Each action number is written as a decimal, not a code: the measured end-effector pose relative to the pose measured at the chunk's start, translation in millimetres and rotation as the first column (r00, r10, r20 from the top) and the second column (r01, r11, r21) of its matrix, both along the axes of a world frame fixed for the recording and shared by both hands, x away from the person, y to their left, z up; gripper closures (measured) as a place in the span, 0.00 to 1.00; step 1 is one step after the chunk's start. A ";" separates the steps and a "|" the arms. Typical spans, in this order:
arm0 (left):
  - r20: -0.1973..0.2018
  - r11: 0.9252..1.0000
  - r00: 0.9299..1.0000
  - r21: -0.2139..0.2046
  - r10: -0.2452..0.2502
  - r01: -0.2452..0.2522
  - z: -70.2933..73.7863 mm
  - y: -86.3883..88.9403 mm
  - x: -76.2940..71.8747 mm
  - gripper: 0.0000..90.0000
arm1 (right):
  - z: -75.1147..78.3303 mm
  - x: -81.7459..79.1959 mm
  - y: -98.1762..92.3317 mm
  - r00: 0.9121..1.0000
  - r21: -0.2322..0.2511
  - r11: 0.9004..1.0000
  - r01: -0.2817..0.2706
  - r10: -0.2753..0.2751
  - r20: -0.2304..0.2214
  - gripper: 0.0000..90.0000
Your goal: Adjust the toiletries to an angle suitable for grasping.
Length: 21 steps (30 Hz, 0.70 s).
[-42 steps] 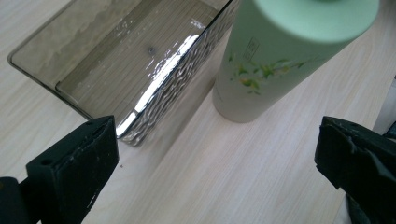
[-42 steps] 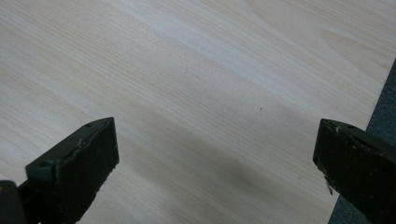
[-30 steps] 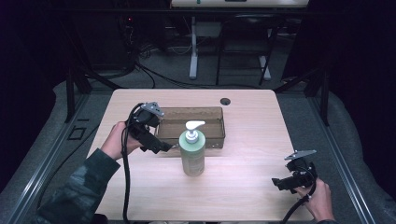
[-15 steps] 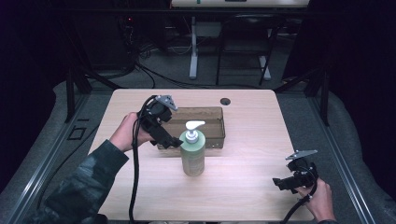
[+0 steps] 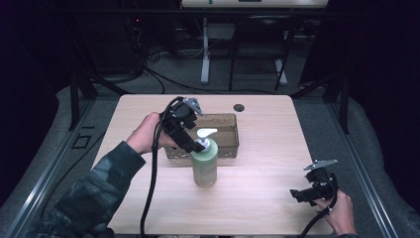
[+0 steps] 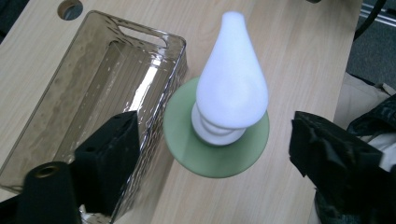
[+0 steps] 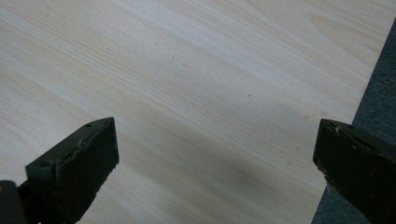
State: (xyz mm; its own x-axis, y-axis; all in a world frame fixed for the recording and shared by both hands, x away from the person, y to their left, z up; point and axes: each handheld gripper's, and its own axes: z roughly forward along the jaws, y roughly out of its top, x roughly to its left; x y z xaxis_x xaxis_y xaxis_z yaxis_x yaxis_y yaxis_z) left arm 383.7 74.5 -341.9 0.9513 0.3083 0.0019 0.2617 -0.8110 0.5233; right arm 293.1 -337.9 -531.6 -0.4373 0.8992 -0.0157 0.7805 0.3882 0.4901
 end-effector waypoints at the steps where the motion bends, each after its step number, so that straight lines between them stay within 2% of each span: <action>1: 0.007 1.000 1.000 0.004 -0.001 0.001 1.2 -2.3 0.3 0.27 | 0.0 0.0 -0.1 1.000 0.000 1.000 0.000 0.000 -0.001 0.00; 2: 0.004 1.000 1.000 0.005 -0.009 0.009 2.0 -4.0 0.8 0.27 | 0.0 0.0 -0.1 1.000 0.000 1.000 0.000 0.000 0.000 0.00; 3: 0.002 1.000 1.000 0.005 -0.012 0.012 2.4 -5.7 1.4 0.33 | 0.2 -0.1 -0.3 1.000 0.002 1.000 0.001 -0.001 -0.002 0.00; 5: 0.010 1.000 1.000 0.024 -0.021 0.021 2.8 -8.9 2.7 0.34 | 0.1 -0.1 -0.4 1.000 0.001 1.000 0.001 -0.001 -0.001 0.00; 7: 0.009 0.999 1.000 0.032 -0.025 0.025 2.0 -12.5 3.6 0.41 | 0.2 -0.1 -0.7 1.000 0.002 1.000 0.003 -0.003 -0.003 0.00; 8: 0.007 1.000 1.000 0.021 -0.023 0.023 1.3 -13.9 3.5 0.41 | 0.2 -0.2 -0.8 1.000 0.000 1.000 0.004 -0.004 -0.002 0.00; 9: 0.010 0.999 1.000 0.026 -0.025 0.025 1.5 -14.5 3.8 0.47 | 0.1 -0.1 -1.3 1.000 -0.002 1.000 0.002 -0.002 -0.002 0.00; 11: 0.011 0.999 0.999 0.024 -0.031 0.031 1.5 -15.6 4.3 0.48 | 0.1 -0.1 -1.4 1.000 -0.003 1.000 0.001 -0.001 -0.001 0.00; 12: 0.012 0.999 0.999 0.028 -0.036 0.035 1.3 -16.4 4.0 0.52 | -0.1 -0.1 -1.5 1.000 -0.003 1.000 0.001 -0.001 -0.001 0.00; 14: 0.021 0.999 0.999 0.025 -0.032 0.032 1.6 -17.5 3.3 0.60 | -0.4 -0.2 -1.0 1.000 -0.003 1.000 0.006 -0.006 -0.007 0.00; 15: 0.028 0.998 0.999 0.033 -0.045 0.044 1.9 -17.8 3.4 0.60 | -0.4 -0.2 -1.0 1.000 -0.003 1.000 0.006 -0.006 -0.007 0.00; 18: 0.042 0.998 0.997 0.035 -0.057 0.056 1.7 -19.0 1.4 0.69 | -0.2 -0.1 -0.6 1.000 -0.002 1.000 0.005 -0.005 -0.005 0.00; 21: 0.052 0.997 0.997 0.040 -0.065 0.063 2.0 -18.5 0.6 0.70 | 0.1 -0.3 -0.5 1.000 -0.003 1.000 0.005 -0.005 -0.004 0.00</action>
